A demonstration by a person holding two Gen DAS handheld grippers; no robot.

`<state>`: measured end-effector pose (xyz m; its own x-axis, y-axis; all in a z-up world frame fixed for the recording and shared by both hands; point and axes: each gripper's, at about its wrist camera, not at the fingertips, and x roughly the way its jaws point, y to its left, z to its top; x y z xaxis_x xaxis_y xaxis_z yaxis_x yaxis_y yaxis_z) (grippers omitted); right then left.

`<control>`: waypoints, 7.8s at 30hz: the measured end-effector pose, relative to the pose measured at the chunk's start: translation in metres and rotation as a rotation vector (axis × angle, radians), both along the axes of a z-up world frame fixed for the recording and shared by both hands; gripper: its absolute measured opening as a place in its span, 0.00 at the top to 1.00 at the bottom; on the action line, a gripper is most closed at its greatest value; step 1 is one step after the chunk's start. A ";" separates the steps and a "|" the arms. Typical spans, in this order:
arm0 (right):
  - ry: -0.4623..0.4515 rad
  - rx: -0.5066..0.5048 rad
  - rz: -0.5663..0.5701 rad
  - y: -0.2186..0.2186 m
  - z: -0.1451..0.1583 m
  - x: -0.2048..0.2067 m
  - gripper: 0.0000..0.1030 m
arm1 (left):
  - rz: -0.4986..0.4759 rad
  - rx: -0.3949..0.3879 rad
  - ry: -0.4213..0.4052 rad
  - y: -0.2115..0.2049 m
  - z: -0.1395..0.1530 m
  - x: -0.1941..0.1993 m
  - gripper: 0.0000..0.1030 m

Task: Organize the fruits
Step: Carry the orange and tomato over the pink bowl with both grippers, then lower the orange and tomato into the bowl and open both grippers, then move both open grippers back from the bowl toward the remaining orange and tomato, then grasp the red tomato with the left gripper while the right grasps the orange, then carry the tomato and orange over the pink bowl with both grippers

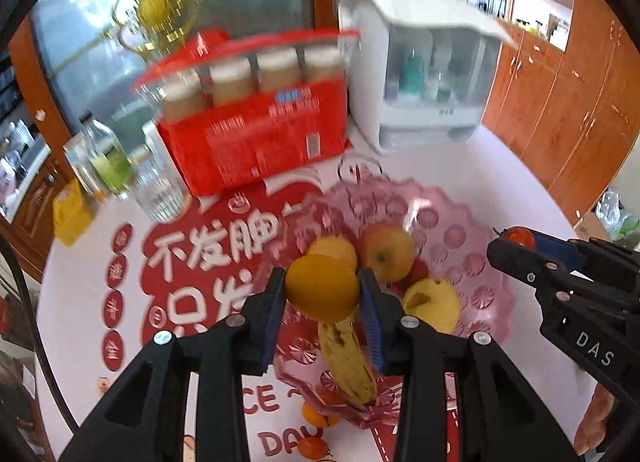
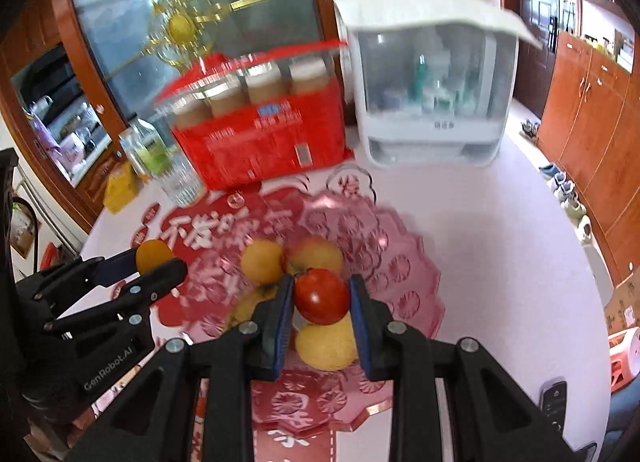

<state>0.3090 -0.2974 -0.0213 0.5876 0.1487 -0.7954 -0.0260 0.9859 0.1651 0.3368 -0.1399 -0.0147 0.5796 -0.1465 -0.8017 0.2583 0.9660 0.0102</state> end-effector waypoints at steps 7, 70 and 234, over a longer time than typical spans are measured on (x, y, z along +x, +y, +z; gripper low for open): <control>0.059 0.001 -0.020 -0.005 -0.039 0.013 0.74 | 0.002 0.019 0.072 -0.005 -0.046 0.018 0.66; 0.002 -0.031 -0.045 0.003 -0.051 0.009 0.45 | -0.018 -0.021 0.116 0.001 -0.061 0.003 0.09; 0.079 0.003 0.040 -0.017 -0.055 0.042 0.61 | -0.052 0.075 0.123 -0.018 -0.051 0.039 0.73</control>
